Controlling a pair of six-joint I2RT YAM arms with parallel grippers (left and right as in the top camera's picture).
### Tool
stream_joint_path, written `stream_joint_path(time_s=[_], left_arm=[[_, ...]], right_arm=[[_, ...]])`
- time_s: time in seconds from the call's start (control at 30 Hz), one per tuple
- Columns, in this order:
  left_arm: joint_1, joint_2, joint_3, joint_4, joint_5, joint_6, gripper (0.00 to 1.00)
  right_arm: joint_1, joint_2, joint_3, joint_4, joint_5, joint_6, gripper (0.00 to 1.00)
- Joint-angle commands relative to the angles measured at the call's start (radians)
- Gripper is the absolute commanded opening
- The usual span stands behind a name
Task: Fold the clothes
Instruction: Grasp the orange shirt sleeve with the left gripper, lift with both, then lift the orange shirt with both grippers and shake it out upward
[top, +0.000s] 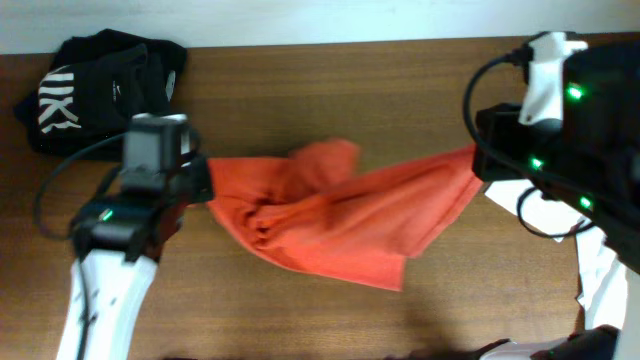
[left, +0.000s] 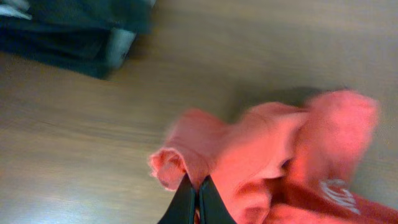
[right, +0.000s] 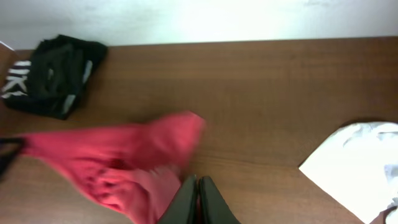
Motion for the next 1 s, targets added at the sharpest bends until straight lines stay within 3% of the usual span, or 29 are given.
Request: stream_joint_path(time_s=[0.0,0.03,0.07,0.1,0.17,0.27,0.37,0.47,0.5,0.57,0.77,0.97], left_arm=[[0.137,-0.054,0.004,-0.103,-0.039,-0.021,0.0],[0.167,-0.05,0.003,-0.126,-0.039,-0.037,0.0],[0.218,-0.037,0.001,-0.155,-0.039,-0.059,0.0],[0.261,-0.014,-0.007,-0.167,-0.038,-0.069,0.0],[0.287,0.014,-0.011,-0.184,-0.038,-0.069,0.0],[0.289,0.049,-0.011,-0.194,-0.038,-0.069,0.0],[0.289,0.049,-0.011,-0.194,-0.039,-0.069,0.0],[0.288,0.049,-0.011,-0.194,-0.038,-0.069,0.0],[0.288,0.049,-0.011,-0.195,-0.038,-0.069,0.0],[0.288,0.049,-0.011,-0.202,-0.038,-0.069,0.0],[0.288,0.049,-0.011,-0.223,-0.037,-0.069,0.0],[0.288,0.049,-0.011,-0.22,-0.033,-0.069,0.0]], right_arm=[[0.001,0.071,-0.08,-0.006,0.03,0.016,0.06],[0.001,0.105,-0.113,-0.006,0.029,0.016,0.06],[0.001,0.163,-0.167,-0.006,-0.001,0.016,0.27],[0.001,0.218,-0.216,-0.006,-0.033,0.003,0.59],[0.001,0.3,-0.294,-0.006,-0.061,-0.007,0.86],[0.003,0.33,-0.358,-0.006,-0.092,-0.007,0.88],[0.037,0.234,-0.423,-0.006,-0.23,-0.034,0.88],[0.147,0.141,-0.679,0.006,-0.084,0.051,0.87],[0.167,0.132,-0.758,0.036,-0.064,0.078,0.83],[0.187,0.133,-0.914,0.153,-0.106,0.084,0.65],[0.185,0.133,-1.279,0.454,-0.227,0.143,0.65],[0.185,0.133,-1.513,0.691,-0.259,0.234,0.6]])
